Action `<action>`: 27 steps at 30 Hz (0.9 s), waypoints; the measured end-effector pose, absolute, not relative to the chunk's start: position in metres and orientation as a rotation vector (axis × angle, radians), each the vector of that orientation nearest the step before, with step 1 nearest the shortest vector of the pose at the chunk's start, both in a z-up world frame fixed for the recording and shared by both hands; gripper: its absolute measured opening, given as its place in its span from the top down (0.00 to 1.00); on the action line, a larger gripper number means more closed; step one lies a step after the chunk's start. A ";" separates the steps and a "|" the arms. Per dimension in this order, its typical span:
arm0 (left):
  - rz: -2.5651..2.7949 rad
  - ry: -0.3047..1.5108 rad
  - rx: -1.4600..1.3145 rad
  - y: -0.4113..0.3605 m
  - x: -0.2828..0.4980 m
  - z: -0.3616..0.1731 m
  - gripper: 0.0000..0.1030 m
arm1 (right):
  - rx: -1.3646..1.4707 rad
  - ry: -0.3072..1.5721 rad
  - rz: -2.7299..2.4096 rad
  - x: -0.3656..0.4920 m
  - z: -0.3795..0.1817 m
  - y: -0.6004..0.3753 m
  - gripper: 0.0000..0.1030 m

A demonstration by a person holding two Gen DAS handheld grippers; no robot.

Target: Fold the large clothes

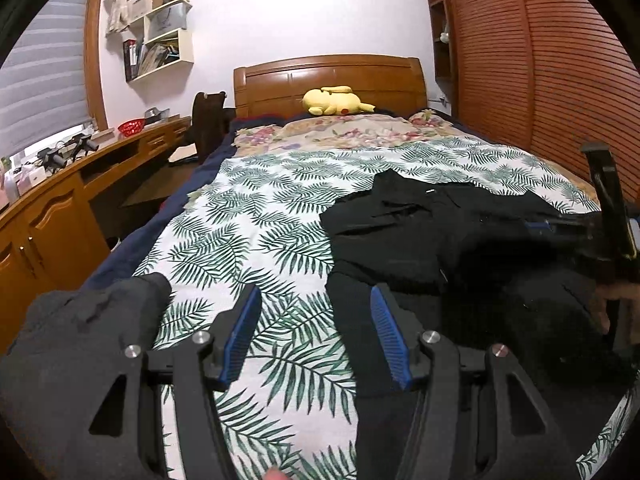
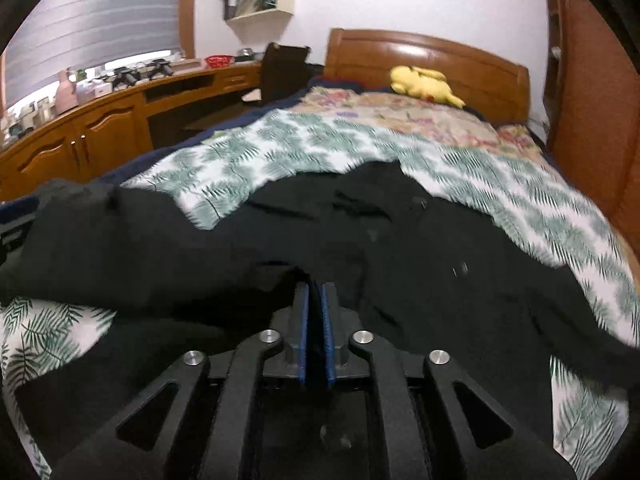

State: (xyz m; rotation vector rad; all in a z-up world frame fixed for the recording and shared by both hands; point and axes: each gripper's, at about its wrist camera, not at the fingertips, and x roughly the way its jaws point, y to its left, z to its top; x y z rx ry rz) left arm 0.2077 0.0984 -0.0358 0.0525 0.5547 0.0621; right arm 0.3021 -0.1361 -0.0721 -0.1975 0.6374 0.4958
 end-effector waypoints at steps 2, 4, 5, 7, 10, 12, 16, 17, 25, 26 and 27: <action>0.053 0.557 0.054 0.095 0.208 -0.036 0.46 | -0.170 0.668 0.490 0.298 -0.081 -0.148 0.64; 0.045 0.557 0.051 0.092 0.207 -0.035 0.46 | -0.152 0.702 0.503 0.292 -0.090 -0.156 0.50; 0.039 0.558 0.049 0.091 0.206 -0.034 0.46 | -0.154 0.710 0.499 0.290 -0.092 -0.158 0.49; 0.029 0.557 0.045 0.089 0.204 -0.034 0.46 | -0.175 0.719 0.486 0.278 -0.096 -0.163 0.48; 0.023 0.554 0.050 0.085 0.199 -0.033 0.45 | -0.177 0.710 0.494 0.257 -0.092 -0.165 0.47; 0.019 0.551 0.051 0.083 0.194 -0.032 0.45 | -0.172 0.700 0.511 0.242 -0.087 -0.165 0.47; 0.014 0.546 0.061 0.079 0.185 -0.033 0.46 | -0.191 0.688 0.559 0.214 -0.078 -0.150 0.47; 0.014 0.545 0.064 0.079 0.182 -0.033 0.46 | -0.196 0.687 0.572 0.207 -0.077 -0.145 0.47; 0.028 0.545 0.065 0.089 0.168 -0.035 0.45 | -0.246 0.724 0.659 0.180 -0.087 -0.097 0.46; 0.031 0.545 0.062 0.091 0.168 -0.035 0.46 | -0.262 0.737 0.677 0.177 -0.091 -0.089 0.46; 0.033 0.547 0.060 0.093 0.167 -0.035 0.46 | -0.272 0.745 0.686 0.177 -0.094 -0.083 0.46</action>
